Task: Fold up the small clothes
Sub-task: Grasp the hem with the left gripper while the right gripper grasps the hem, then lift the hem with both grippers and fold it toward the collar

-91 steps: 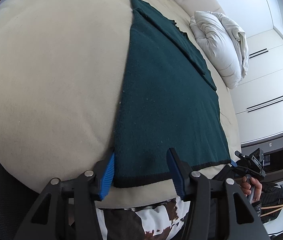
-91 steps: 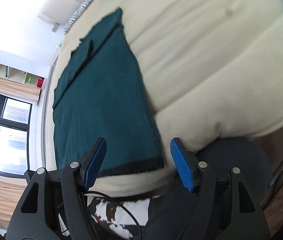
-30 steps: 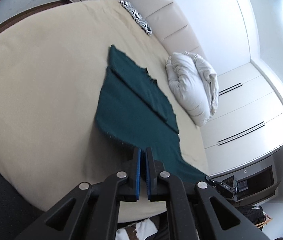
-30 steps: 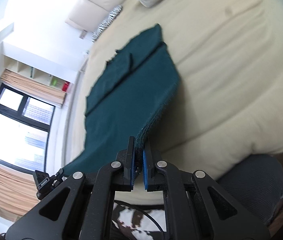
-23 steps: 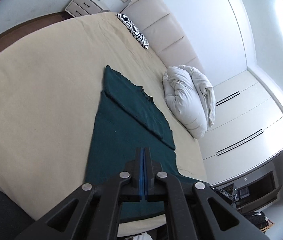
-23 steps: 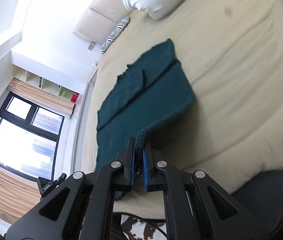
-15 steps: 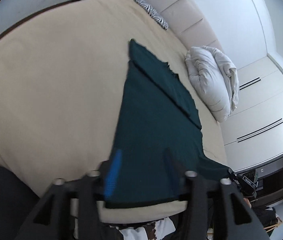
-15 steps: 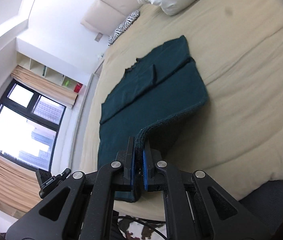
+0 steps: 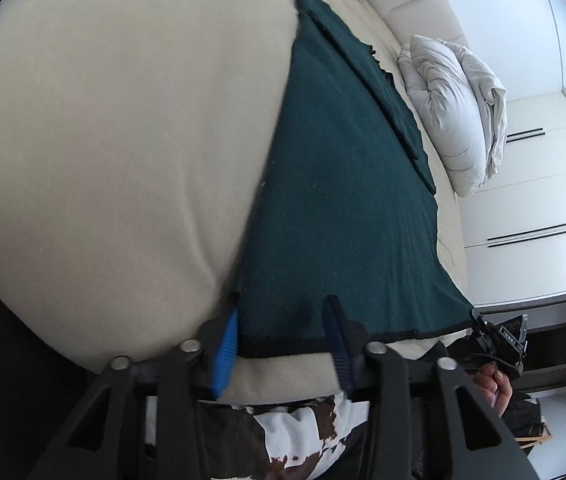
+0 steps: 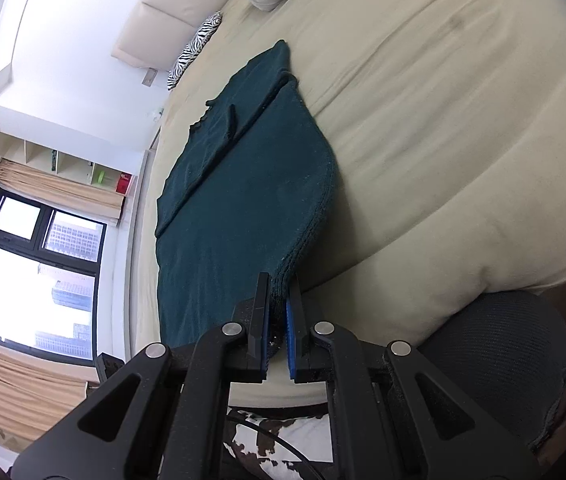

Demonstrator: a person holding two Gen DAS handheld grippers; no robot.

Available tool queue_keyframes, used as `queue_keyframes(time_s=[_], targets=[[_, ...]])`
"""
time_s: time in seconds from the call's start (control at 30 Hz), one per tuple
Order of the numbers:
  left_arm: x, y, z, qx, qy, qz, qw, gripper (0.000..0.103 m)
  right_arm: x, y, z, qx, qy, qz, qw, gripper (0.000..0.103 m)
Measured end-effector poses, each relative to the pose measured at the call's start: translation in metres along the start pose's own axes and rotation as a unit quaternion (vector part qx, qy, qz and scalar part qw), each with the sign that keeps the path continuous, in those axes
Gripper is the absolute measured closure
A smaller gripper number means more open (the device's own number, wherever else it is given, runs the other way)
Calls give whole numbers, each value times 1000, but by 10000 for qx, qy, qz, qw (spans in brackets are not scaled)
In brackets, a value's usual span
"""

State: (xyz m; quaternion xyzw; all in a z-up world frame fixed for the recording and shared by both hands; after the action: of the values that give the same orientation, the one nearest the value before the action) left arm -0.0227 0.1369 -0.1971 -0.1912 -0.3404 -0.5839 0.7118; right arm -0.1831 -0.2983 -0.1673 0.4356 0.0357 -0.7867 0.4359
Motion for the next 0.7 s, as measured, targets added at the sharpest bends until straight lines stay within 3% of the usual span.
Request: queue_keyframes(time_s=[0.1, 0.2, 0.47, 0.7], targets=[[-15, -1, 0, -19, -215, 408, 9989, 94, -2, -4, 2, -3, 23, 32, 10000, 98], [-17, 1, 4, 56, -358, 517, 9980, 96, -2, -5, 1, -3, 11, -3, 10000, 98], [8, 14, 40, 764, -562, 277, 9951, 97, -18, -2, -4, 88, -66, -5, 9999, 98], [27, 23, 63, 911, -982, 181, 9908, 97, -36, 2, 0, 166, 1, 179, 9997, 98]])
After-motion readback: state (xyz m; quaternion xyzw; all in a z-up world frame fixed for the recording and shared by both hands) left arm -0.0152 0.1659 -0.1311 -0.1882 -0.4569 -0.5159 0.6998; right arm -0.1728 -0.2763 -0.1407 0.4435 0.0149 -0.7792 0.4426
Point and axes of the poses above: each gripper's, at about its wrist camera, not at the fingertips, and z roughly against the way its jaws point, x to its right, y to its top, the point moved 5 cm from there along -z, roughly the way its jaws point, and after that the axes turned 1 degree about z, right-handed, at the moved point
